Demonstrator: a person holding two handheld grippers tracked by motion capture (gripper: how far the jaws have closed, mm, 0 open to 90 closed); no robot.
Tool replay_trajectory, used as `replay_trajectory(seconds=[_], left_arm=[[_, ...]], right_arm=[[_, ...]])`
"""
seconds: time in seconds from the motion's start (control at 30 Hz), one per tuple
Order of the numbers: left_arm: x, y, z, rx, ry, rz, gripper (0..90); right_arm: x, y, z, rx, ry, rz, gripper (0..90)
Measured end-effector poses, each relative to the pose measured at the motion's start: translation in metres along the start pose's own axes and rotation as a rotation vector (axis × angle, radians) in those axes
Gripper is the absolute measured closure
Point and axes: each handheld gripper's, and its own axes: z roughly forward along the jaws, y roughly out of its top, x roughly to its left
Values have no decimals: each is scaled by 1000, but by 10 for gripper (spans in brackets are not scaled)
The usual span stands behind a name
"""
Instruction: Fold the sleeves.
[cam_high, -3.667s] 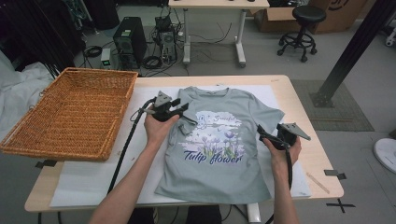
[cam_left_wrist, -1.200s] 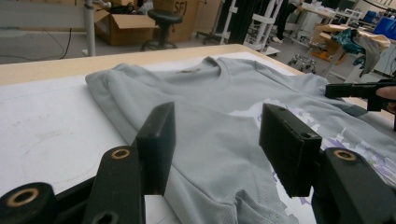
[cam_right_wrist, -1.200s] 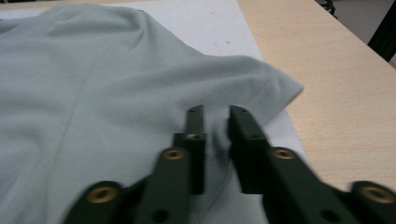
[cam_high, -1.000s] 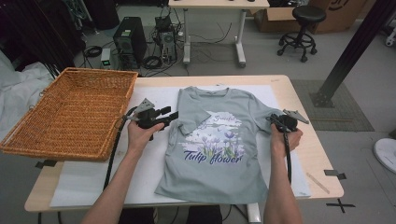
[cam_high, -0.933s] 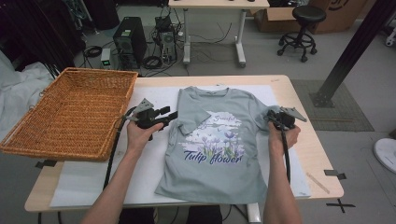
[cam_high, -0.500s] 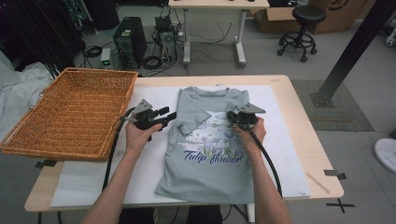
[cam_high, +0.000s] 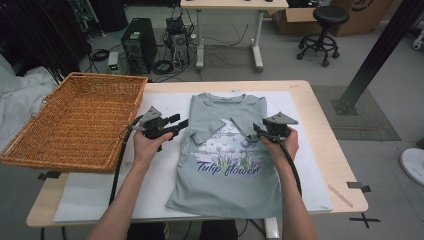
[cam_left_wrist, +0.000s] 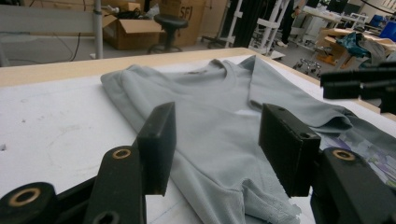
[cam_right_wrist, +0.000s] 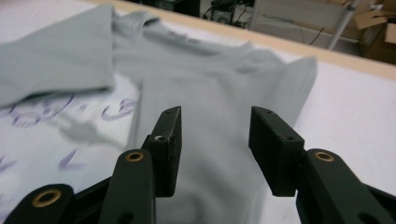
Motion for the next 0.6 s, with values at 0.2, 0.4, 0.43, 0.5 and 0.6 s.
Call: replay_trajectory(seconds=[0.2,0.4,0.43,0.5,0.6], left_arm=[[2,1,-2,-6,15,-21,380],[-1,12,-13,-45,6,-90,191],[-2,14,-15,-56,-4,-99,159],[-5,20,-21,-68,-19,-127,119],[-12,29,-30,-81,-2,-132,83]], right_arm=[[14,-28,1,27,23,-44,359],[5,-25,-20,-24,-35,115,67],[3,-25,-25,-38,-34,138,54],[0,-25,-37,-60,-44,165,32],[-3,-25,-54,-85,-28,222,16]])
